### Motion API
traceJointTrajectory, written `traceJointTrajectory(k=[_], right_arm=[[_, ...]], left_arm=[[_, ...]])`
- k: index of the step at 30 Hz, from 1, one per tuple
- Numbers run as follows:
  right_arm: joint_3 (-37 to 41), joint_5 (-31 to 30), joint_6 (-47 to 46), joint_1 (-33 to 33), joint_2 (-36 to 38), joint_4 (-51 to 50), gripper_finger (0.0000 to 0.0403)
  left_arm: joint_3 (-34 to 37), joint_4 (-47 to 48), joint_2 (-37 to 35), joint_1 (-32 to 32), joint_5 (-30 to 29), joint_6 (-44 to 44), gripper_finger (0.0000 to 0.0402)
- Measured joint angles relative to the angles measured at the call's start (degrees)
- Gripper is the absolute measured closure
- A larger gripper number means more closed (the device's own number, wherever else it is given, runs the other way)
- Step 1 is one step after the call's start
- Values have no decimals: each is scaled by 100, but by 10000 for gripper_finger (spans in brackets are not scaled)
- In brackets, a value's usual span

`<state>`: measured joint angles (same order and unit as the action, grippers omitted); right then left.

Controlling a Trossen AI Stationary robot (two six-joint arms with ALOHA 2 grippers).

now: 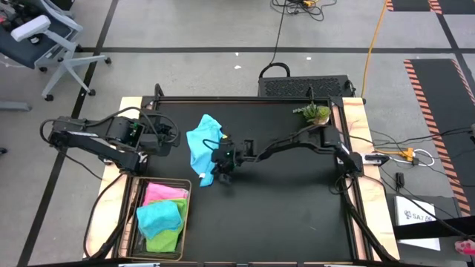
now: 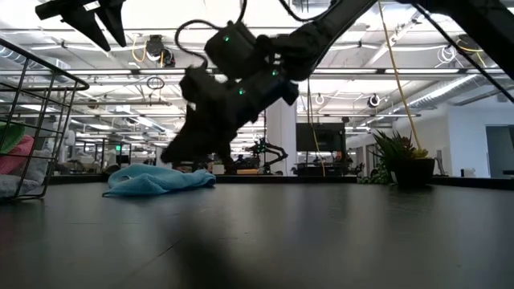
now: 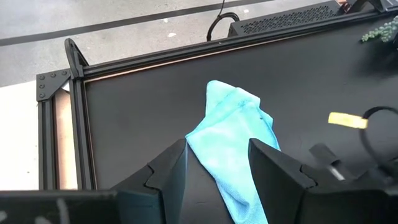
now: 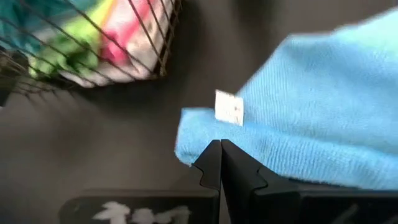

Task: Fold microfiber towels
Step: Fold the blue microfiber cloth

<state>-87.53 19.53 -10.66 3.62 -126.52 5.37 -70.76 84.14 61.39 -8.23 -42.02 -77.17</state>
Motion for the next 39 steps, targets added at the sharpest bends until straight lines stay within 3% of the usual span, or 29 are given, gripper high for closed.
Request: traceJointTrajectory(k=[14,21,31,39], right_arm=[[-32,-860,-11,0,-417,44,403],[-37,-926,119,2,-413,-181,403],[-51,-905,701,4,-392,-1633,403],[-78,-758,1129,7,-326,-3779,403]], left_arm=[[0,0,0,0,46,9,229],[-2,0,0,0,100,16,229],[-2,0,0,0,113,20,229],[-2,-1,0,-2,157,20,229]])
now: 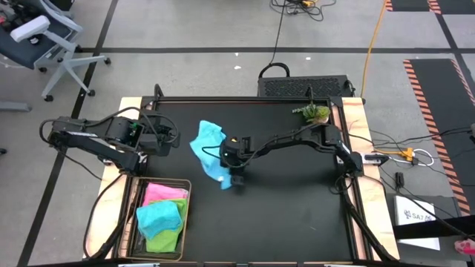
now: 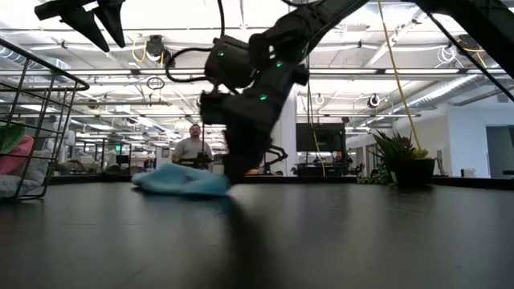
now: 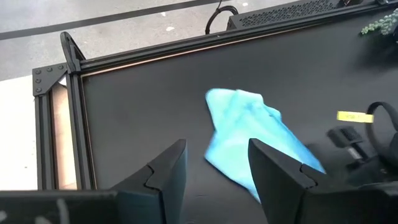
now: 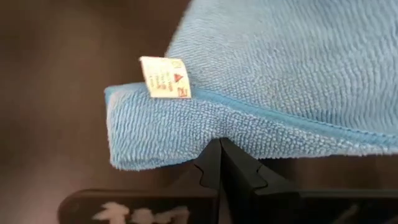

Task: Fold microfiber towels
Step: Fold the blue microfiber cloth

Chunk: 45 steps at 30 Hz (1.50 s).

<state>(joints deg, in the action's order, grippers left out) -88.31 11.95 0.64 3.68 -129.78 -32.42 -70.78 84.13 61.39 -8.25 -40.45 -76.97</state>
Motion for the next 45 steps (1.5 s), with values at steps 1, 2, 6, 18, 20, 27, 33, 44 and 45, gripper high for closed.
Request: traceJointTrajectory(k=[1,2,6,18,20,27,33,44,45], right_arm=[[-2,26,16,0,17,-298,403],[-2,103,26,0,40,-581,403],[23,458,29,-10,245,-1550,403],[131,-847,-62,-156,2225,-3063,403],[254,-847,-306,-162,2592,-2886,403],[834,-914,-911,-151,3640,-1489,403],[1259,-916,-1162,-142,4004,-936,403],[1368,-1478,-1147,-140,4024,-637,403],[1368,-1945,-1065,-104,4026,-404,403]], left_arm=[[0,0,-2,0,0,-3,229],[0,-9,-2,2,2,-10,229],[0,-43,68,2,82,21,229],[0,-40,446,2,230,316,229],[0,-37,443,2,246,345,229],[0,-23,305,2,350,428,229],[0,-20,301,2,458,539,229],[0,110,299,-2,591,544,229],[0,75,303,26,304,432,229]])
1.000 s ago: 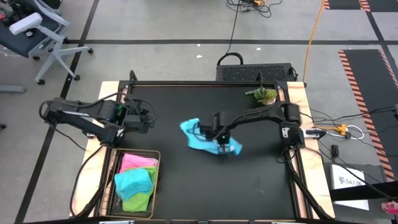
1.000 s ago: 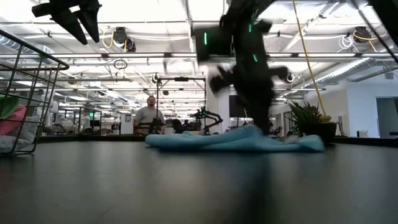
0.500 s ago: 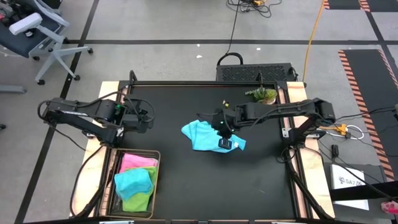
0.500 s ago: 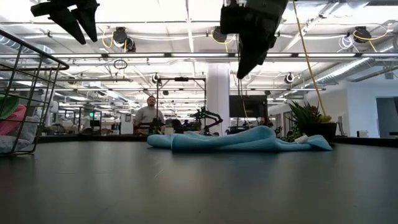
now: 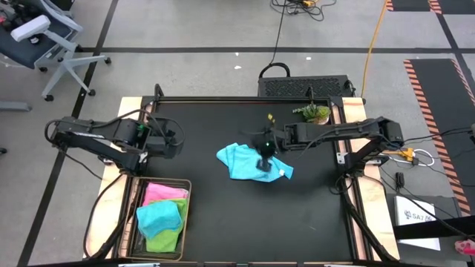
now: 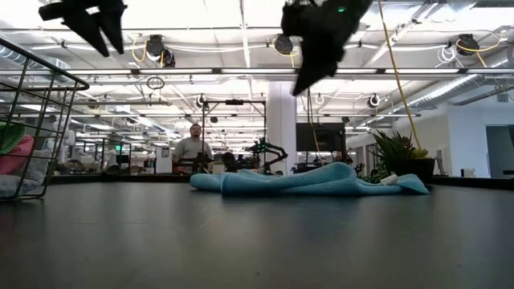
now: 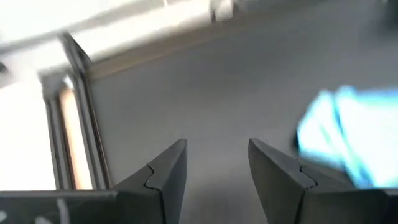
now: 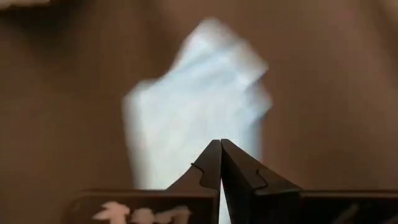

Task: Fold microfiber towels
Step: Fold the blue microfiber cloth

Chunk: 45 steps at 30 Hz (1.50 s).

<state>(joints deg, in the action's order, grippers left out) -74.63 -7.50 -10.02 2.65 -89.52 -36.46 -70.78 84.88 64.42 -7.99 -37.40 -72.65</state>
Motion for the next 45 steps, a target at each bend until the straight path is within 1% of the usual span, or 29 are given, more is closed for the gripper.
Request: traceJointTrajectory(k=[2,3,4,5,8,12,15,18,20,22,25,27,30,33,38,42,45], right_arm=[[0,-974,95,173,7,676,403],[-2,-1310,130,312,7,1038,403],[-2,-1501,200,468,7,1413,403],[-4,-1517,245,657,7,1736,403],[-11,-1258,275,1246,12,2334,403],[-11,-938,163,2049,-98,2354,403],[-11,-705,76,2489,-221,2321,403],[-11,-565,19,2693,-291,2244,403],[-11,-533,19,2739,-312,2179,403],[-11,-346,19,2739,-307,2121,403],[-11,407,80,2585,-238,2027,403],[-11,939,156,2367,-163,1834,403],[-11,1666,357,1879,-5,1189,403],[-11,2253,623,1219,166,354,403],[-11,2261,722,35,407,-814,403],[-12,1992,254,-796,453,-1216,403],[127,1729,-26,-1247,464,-1179,403]], left_arm=[[0,-175,11,113,-667,-77,229],[0,-304,14,177,-895,-71,229],[0,-439,14,253,-1012,3,229],[0,-584,14,335,-1049,154,229],[0,-889,15,503,-857,636,229],[0,-920,16,589,-642,770,229],[0,-922,16,588,-610,782,229],[0,-922,16,588,-606,788,229],[0,-922,16,588,-604,791,229],[0,-922,16,588,-603,792,229],[0,-922,16,588,-595,792,229],[0,-924,16,588,-594,792,229],[0,-924,16,588,-593,792,229],[0,-924,16,588,-593,792,229],[0,-927,16,588,-572,792,229],[0,-924,16,588,-454,790,229],[0,-927,18,588,-361,775,229]])
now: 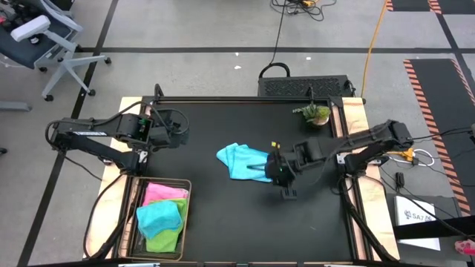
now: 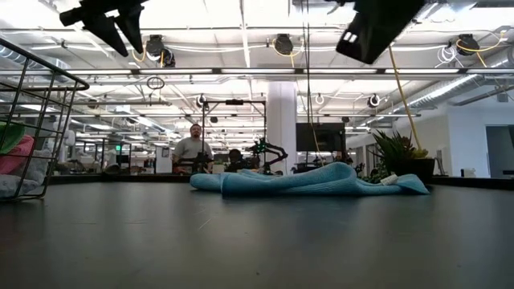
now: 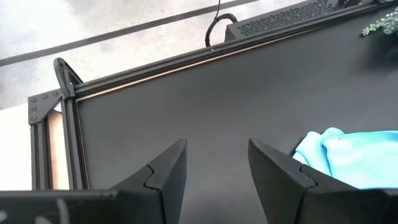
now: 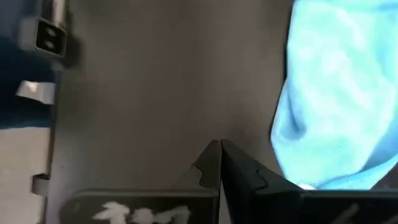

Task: Fold microfiber towels
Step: Fold the blue microfiber cloth

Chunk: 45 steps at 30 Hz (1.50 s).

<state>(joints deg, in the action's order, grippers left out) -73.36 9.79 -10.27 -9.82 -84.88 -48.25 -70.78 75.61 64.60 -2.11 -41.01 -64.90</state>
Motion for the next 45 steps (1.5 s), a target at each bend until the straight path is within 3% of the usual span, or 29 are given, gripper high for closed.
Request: traceJointTrajectory(k=[7,10,14,17,25,31,39,45], right_arm=[[188,-709,-496,-220,-7,132,403],[188,-655,-445,-186,-1,12,403],[188,-251,-619,-192,88,-887,403],[197,-368,-659,-179,141,-1208,403],[197,-722,-367,138,164,346,403],[197,-1539,-444,388,162,722,403],[197,-1575,-581,463,162,497,403],[197,-1571,-850,459,162,184,403]], left_arm=[[0,0,0,0,322,163,229],[0,0,0,-1,566,199,229],[0,0,0,-2,642,198,229],[0,0,0,-2,644,197,229],[0,-66,0,-2,626,281,229],[0,-1231,111,0,499,1047,229],[-2,-2920,1128,63,1020,2395,229],[-1,-3742,2181,514,1844,3011,229]])
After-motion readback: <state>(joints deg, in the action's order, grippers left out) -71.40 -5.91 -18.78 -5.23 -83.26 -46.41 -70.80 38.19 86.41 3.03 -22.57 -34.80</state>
